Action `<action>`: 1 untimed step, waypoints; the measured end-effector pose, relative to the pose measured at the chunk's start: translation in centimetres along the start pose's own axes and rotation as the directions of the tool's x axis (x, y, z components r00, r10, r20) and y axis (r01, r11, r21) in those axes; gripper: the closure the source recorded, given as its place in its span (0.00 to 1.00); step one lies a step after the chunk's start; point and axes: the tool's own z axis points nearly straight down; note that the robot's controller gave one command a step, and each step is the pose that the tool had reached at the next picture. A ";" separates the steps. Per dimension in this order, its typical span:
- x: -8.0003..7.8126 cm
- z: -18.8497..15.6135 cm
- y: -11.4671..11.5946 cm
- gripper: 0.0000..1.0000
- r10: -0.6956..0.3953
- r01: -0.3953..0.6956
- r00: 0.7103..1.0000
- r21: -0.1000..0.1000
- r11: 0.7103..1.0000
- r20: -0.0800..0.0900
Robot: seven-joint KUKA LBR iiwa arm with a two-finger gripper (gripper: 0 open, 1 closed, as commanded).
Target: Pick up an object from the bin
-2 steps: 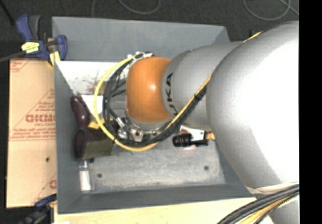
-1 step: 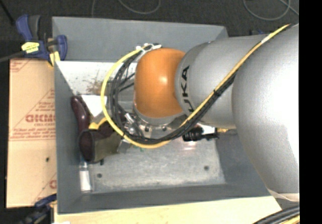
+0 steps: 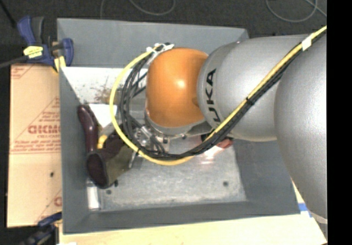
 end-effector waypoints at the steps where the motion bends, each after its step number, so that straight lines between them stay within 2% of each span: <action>1: 0.0 -0.2 0.3 1.00 -0.131 0.131 0.991 -0.002 0.991 0.001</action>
Offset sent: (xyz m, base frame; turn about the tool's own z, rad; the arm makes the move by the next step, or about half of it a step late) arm 0.0071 0.0331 -0.0219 0.1674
